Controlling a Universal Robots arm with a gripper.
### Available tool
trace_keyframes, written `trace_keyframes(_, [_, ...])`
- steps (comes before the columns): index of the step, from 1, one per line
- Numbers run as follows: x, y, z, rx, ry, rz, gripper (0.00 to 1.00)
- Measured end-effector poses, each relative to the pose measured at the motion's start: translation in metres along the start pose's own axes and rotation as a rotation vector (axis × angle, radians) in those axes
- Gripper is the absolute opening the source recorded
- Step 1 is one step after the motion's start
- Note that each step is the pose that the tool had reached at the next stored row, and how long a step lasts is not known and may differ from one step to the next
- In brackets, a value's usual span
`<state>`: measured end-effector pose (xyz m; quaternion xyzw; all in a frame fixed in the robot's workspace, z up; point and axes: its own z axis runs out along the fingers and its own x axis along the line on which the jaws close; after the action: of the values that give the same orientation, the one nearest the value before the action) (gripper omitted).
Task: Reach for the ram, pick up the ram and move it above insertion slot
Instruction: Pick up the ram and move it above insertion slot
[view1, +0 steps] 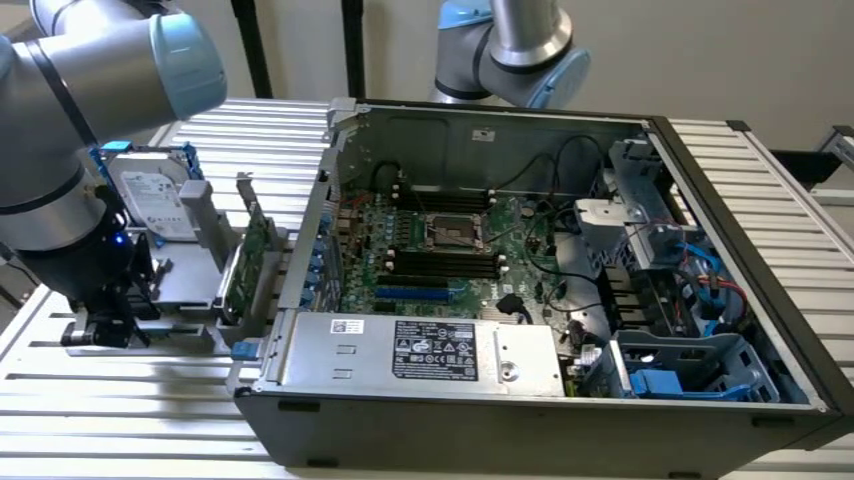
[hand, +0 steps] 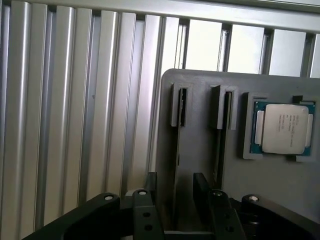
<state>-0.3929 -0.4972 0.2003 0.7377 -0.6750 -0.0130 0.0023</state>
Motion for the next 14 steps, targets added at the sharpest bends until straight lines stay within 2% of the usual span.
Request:
trace_keyframes(6, [-0.0012, 0.0007, 0.0019, -0.0067, -0.0005, 0.0, 0.42])
trace_keyframes(7, [-0.0013, 0.0006, 0.002, -0.0076, -0.0007, 0.0, 0.4])
trace_keyframes(8, [-0.0014, 0.0006, 0.0021, -0.0088, -0.0007, 0.0, 0.34])
trace_keyframes(9, [-0.0015, 0.0005, 0.0021, -0.01, -0.0008, 0.0, 0.34])
trace_keyframes(12, [-0.0014, -0.0001, 0.0021, -0.0144, -0.0014, 0.001, 0.16])
trace_keyframes(14, [-0.0014, -0.0003, 0.0021, -0.0164, -0.0014, 0.001, 0.16])
